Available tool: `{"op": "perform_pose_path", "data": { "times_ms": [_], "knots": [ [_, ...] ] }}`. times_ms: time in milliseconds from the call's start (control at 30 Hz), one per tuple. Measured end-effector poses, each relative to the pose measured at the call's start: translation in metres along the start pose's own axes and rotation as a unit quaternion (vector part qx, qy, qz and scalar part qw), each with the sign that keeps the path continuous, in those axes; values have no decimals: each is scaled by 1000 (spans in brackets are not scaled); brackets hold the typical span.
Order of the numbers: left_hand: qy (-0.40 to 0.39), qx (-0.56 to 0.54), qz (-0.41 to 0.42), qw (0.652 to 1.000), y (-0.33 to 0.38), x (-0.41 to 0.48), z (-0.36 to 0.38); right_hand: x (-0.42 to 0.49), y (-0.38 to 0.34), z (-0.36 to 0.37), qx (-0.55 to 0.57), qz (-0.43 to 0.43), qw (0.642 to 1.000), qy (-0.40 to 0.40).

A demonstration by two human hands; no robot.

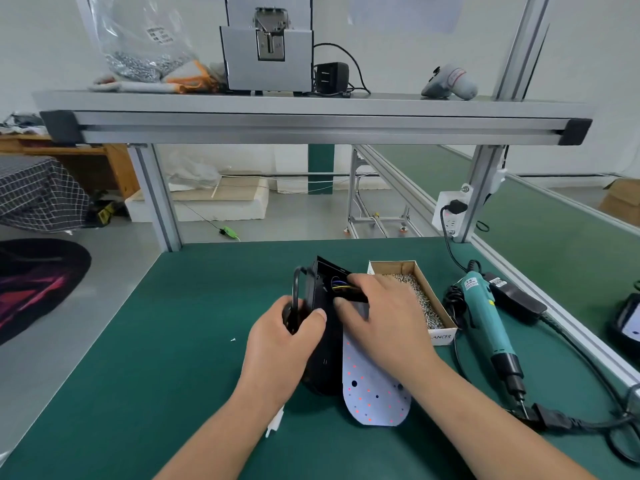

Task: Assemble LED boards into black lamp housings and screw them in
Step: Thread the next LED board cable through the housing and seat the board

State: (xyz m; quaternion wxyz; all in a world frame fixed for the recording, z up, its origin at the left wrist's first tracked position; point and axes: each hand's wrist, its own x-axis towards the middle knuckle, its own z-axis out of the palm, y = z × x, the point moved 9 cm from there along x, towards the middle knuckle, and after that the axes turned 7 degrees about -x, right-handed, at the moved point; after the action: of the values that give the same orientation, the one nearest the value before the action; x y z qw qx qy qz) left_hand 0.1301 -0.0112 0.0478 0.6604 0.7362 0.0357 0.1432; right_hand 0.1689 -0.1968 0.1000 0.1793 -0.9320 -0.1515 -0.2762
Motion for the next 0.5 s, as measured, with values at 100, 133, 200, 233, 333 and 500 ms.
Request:
{"op": "perform_pose_path", "data": {
  "times_ms": [100,133,200,233,333,500],
  "knots": [
    [-20,13,9,1000,3,-3,5,8,-6,1,4,19,1000,6],
    [-25,19,14,999,4,-4,7,10,-9,0,16,22,1000,13],
    [-27,26,23,999,7,-6,8,13,-12,-2,51,29,998,34],
    [-28,29,25,999,7,-6,7,13,-11,-3,64,34,996,44],
    [-20,33,28,999,7,-6,6,10,-10,-4,86,33,994,64],
    [-4,31,29,999,9,-8,5,12,-11,0,107,27,993,48]
  ]
}}
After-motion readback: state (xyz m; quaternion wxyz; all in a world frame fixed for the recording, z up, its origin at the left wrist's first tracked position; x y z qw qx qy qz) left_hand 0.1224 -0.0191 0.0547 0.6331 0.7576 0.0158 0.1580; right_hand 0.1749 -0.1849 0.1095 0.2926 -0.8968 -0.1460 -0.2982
